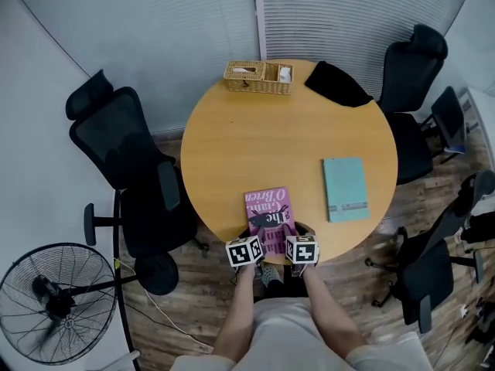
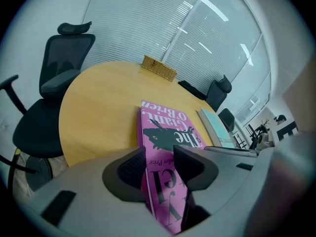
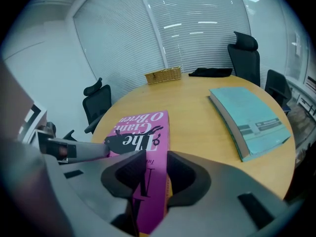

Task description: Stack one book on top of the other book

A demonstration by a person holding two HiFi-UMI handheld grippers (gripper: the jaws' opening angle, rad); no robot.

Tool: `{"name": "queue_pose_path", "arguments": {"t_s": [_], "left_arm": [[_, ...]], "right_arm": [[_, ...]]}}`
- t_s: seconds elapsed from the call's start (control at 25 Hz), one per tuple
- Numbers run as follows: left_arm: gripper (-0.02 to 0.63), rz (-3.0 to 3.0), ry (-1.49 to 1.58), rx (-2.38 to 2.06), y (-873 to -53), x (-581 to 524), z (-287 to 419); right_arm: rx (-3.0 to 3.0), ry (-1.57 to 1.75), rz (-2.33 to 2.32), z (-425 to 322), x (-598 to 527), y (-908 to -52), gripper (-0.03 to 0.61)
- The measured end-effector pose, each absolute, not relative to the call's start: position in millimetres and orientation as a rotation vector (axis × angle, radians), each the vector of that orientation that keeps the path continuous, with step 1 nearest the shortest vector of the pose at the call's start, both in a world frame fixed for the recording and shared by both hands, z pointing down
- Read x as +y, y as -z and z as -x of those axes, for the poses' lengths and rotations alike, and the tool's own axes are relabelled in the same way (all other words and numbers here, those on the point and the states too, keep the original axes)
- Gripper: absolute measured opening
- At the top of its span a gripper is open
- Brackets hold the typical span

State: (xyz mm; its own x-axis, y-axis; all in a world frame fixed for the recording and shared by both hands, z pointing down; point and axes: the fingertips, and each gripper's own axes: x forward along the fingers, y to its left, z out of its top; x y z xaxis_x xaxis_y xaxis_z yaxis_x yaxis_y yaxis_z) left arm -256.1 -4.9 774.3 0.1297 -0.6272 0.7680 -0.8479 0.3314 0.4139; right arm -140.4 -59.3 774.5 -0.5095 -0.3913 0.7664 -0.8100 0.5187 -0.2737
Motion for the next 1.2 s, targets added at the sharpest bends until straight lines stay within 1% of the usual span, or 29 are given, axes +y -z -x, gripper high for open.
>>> {"name": "queue_pose_path", "arguments": {"t_s": [0.44,0.72,1.2], "left_arm": [[0.189,-1.546,-0.275,-1.557,-737,6,228],[0.189,-1.642,-0.302,-1.527,-713,-1,200],[0.181,-1.715,-0.283,-1.514,-692,-49,155]], "right_arm": [[-2.186,-0.76,-1.086,111,-42,-735,0.138],[-2.183,-0.774,-1.203,80,-41,-711,0.138],[-2.207,-0.794,-1.295,32,-85,-693,0.135]]}}
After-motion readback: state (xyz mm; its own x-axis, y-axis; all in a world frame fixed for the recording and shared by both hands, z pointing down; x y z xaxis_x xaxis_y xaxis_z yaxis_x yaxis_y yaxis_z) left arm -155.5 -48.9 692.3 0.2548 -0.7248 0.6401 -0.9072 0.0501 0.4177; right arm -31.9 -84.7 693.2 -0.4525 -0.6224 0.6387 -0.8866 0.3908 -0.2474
